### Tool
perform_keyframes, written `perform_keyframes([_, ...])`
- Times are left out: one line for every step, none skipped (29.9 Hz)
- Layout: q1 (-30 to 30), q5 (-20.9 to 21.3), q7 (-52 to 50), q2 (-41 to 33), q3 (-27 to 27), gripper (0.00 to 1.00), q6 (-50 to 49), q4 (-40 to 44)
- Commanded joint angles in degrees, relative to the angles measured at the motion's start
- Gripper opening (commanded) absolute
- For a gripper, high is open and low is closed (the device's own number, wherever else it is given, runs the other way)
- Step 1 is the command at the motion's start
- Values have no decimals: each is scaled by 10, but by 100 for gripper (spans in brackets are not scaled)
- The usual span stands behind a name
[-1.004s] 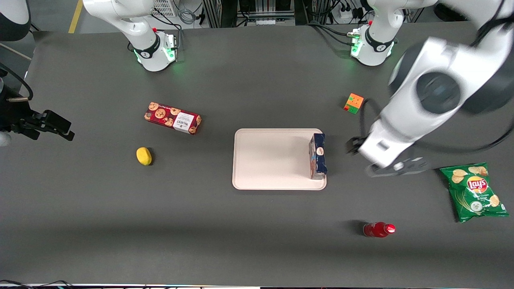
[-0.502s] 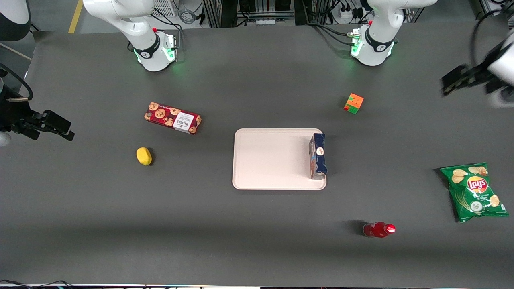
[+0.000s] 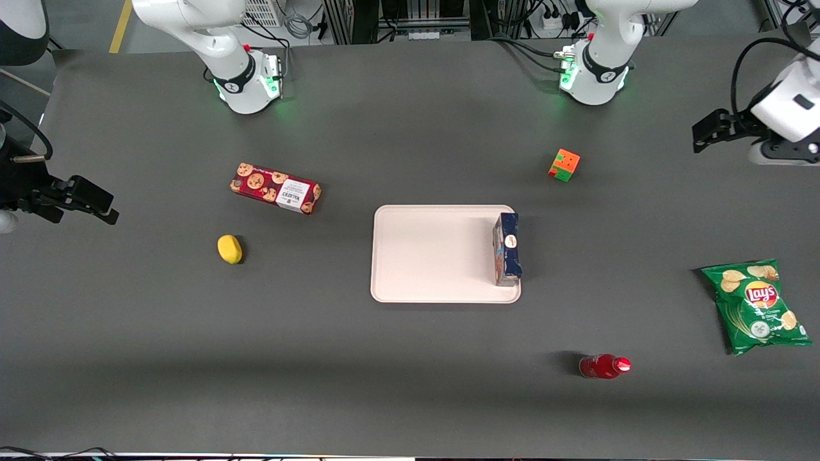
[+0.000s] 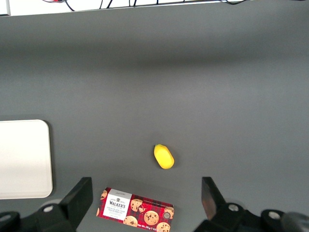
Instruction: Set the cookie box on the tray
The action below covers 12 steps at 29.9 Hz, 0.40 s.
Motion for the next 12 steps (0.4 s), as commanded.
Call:
perform_keyframes([-3, -12, 10, -30, 1, 100, 17, -23])
perform_keyframes([-3, -12, 10, -30, 1, 100, 18, -22])
perform_keyframes([-3, -12, 10, -30, 1, 100, 18, -21])
perform_keyframes([-3, -13, 10, -31, 0, 100, 17, -20])
perform_keyframes([-3, -14, 10, -31, 0, 100, 15, -18])
perform_keyframes([-3, -14, 10, -31, 0, 100, 15, -16])
perform_keyframes([-3, -15, 10, -31, 0, 100, 14, -13])
perform_keyframes([-3, -15, 10, -30, 0, 100, 13, -10])
perform_keyframes([-4, -15, 10, -30, 0, 100, 13, -7])
perform_keyframes([-3, -15, 10, -29, 0, 100, 13, -4])
perform_keyframes([-4, -15, 10, -29, 1, 100, 13, -2])
perform_keyframes([-4, -15, 10, -29, 1, 100, 13, -1])
